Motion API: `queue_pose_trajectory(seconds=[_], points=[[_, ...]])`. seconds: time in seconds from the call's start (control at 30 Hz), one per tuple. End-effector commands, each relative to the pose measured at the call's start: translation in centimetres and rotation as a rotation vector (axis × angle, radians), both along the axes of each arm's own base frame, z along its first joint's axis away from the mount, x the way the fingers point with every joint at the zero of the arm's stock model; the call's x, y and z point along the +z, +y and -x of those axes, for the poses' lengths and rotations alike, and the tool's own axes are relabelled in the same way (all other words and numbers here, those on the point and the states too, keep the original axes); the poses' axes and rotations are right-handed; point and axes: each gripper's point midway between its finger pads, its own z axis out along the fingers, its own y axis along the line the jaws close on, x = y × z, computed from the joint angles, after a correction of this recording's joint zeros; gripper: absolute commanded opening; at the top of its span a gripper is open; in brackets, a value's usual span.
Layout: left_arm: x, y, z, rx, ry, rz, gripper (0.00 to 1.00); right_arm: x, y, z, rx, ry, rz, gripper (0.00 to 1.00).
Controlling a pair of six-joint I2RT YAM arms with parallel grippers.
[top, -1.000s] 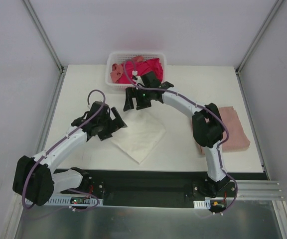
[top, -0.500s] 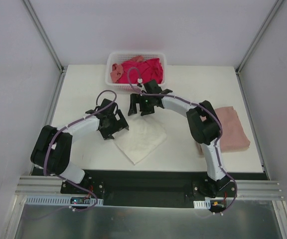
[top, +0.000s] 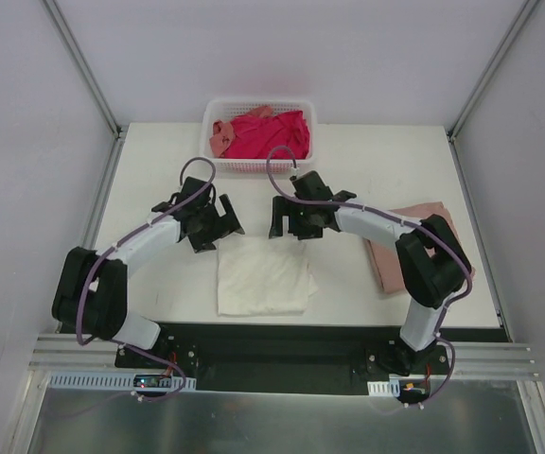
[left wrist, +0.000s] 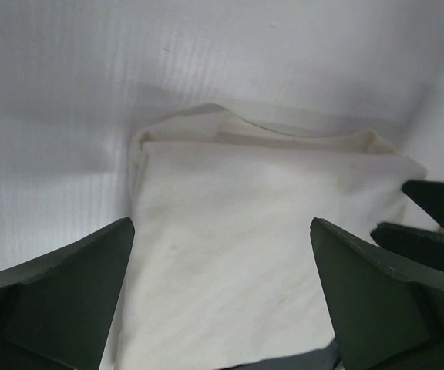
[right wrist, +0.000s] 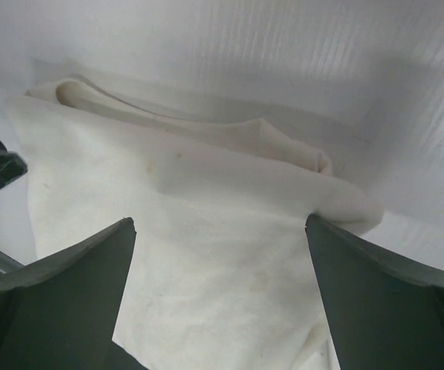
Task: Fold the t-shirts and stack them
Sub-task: Fold the tshirt
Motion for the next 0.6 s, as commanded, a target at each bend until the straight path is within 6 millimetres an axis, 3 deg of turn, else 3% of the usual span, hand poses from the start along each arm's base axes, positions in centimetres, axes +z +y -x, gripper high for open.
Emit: queue_pose_trajectory(seconds=[0.0,0.03,0.07,0.1,0.13,0.17,0.2,0.27,0.33,0.43,0.47,0.5,0.57], points=[[6.5,-1.1,0.4,-0.092,-0.181,0.109,0.99,10.0,0.2,-2.5,0.017,-0.232,-0.056,0.97],[8.2,-1.0,0.7,-0.096,-0.232,0.125,0.99,11.3,0.1,-2.4,0.021,-0.262,-0.07,0.97],[8.5,-0.8,1.2,-0.094,-0.243,0.126,0.99,12.1,-0.5,-2.3,0.012,-0.3,-0.055,0.97],[8.8,-0.5,1.6,-0.09,-0.255,0.124,0.99,14.6,-1.4,-1.8,-0.006,-0.367,-0.068,0.97],[10.1,-0.1,2.1,-0.084,-0.296,0.13,0.99,15.6,-2.6,-1.7,-0.036,-0.421,-0.043,0.97],[9.9,0.3,2.7,-0.072,-0.297,0.122,0.99,16.2,-4.4,-1.9,-0.111,-0.486,0.011,0.97],[10.0,0.9,2.9,-0.054,-0.311,0.104,0.99,17.5,-6.7,-0.6,-0.165,-0.551,0.008,0.97],[10.0,1.8,4.1,-0.027,-0.327,0.09,0.99,18.2,-10.1,0.2,-0.309,-0.611,0.023,0.97],[10.2,2.8,4.7,0.005,-0.353,0.072,0.99,17.5,-13.2,2.5,-0.368,-0.604,0.011,0.97],[9.4,3.1,5.6,0.016,-0.344,0.07,0.99,16.1,-15.4,5.3,-0.376,-0.491,0.033,0.97],[8.8,3.2,5.9,0.018,-0.327,0.071,0.99,15.5,-15.6,6.2,-0.399,-0.43,0.035,0.97],[8.6,3.1,6.0,0.018,-0.321,0.074,0.99,13.6,-16.5,8.0,-0.386,-0.334,0.102,0.97],[7.8,3.2,6.4,0.022,-0.297,0.07,0.99,11.4,-15.6,10.1,-0.356,-0.203,0.099,0.97]])
